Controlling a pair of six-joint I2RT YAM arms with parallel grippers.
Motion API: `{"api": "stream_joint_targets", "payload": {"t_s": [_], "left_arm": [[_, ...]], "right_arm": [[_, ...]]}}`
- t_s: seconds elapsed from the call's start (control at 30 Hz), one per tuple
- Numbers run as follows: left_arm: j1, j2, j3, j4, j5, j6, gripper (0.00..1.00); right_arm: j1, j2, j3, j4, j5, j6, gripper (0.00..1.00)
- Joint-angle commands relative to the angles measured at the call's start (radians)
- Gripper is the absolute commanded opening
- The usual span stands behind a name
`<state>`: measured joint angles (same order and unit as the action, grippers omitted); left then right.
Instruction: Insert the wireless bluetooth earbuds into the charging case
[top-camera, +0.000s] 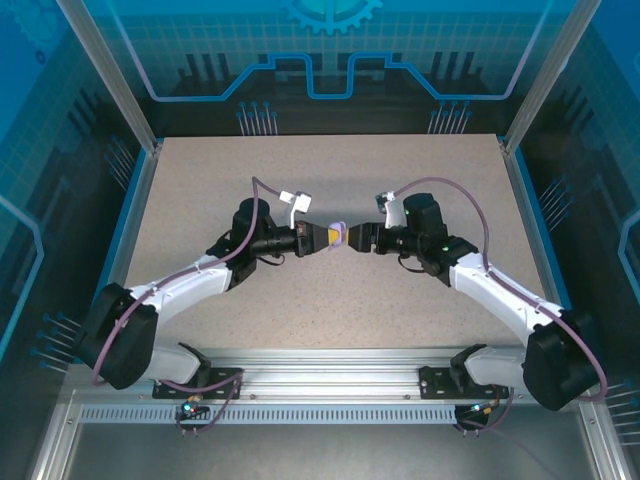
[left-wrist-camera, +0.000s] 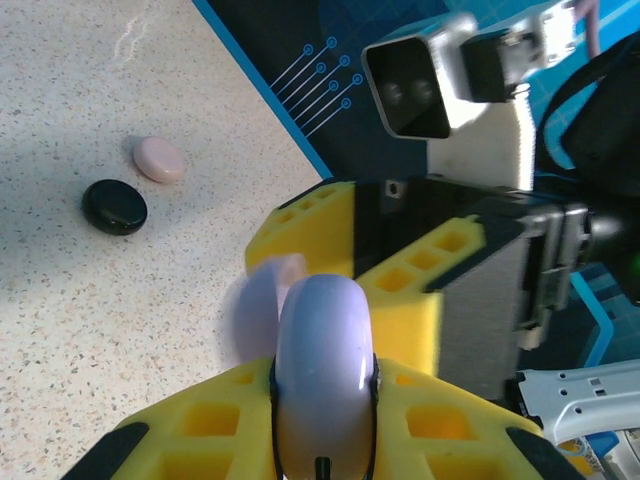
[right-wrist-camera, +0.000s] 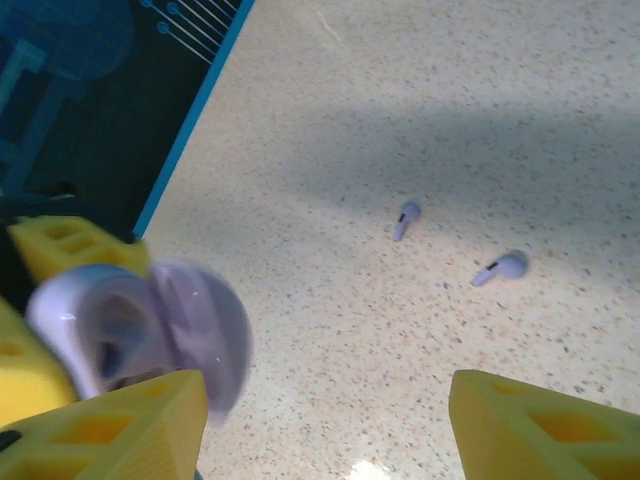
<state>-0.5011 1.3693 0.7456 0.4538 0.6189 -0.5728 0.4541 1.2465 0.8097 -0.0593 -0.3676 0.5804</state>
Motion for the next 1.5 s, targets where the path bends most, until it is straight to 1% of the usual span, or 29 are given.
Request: {"api": "stream_joint_targets", "payload": {"t_s": [0.0, 0.17, 0.3, 0.47, 0.53, 0.7, 1.13, 1.47], "left_arm": [[0.0, -0.033, 0.027, 0.046, 0.024, 0.017, 0.0], [0.002, -0.033, 0.024, 0.048, 0.02, 0.017, 0.0], [0.002, -0.032, 0.021, 0.055, 0.022, 0.014, 0.0], [0.001, -0.032, 0.015, 0.073, 0.024, 0.005, 0.0], [0.002, -0.032, 0.011, 0.082, 0.024, -0.001, 0.0], [0.002, -0.033, 0.008, 0.095, 0.025, -0.012, 0.0], [0.0, -0.031, 0.005, 0.103, 0.026, -0.021, 0.0], [0.001, -0.029, 0.001, 0.103, 0.028, -0.02, 0.0]], "right_arm": [[-0.019, 0.013, -0.017, 0.006, 0.015, 0.013, 0.65], [-0.028, -0.023, -0.016, -0.016, -0.006, 0.013, 0.65], [-0.033, -0.089, -0.031, -0.018, -0.061, 0.017, 0.63], [-0.028, -0.106, -0.055, 0.049, -0.121, 0.061, 0.55], [-0.021, -0.097, -0.054, 0.068, -0.123, 0.074, 0.52], [-0.006, -0.06, -0.039, 0.095, -0.117, 0.087, 0.49], [0.026, 0.009, 0.008, 0.122, -0.096, 0.098, 0.47], [0.02, 0.011, 0.026, 0.113, -0.082, 0.099, 0.44]]}}
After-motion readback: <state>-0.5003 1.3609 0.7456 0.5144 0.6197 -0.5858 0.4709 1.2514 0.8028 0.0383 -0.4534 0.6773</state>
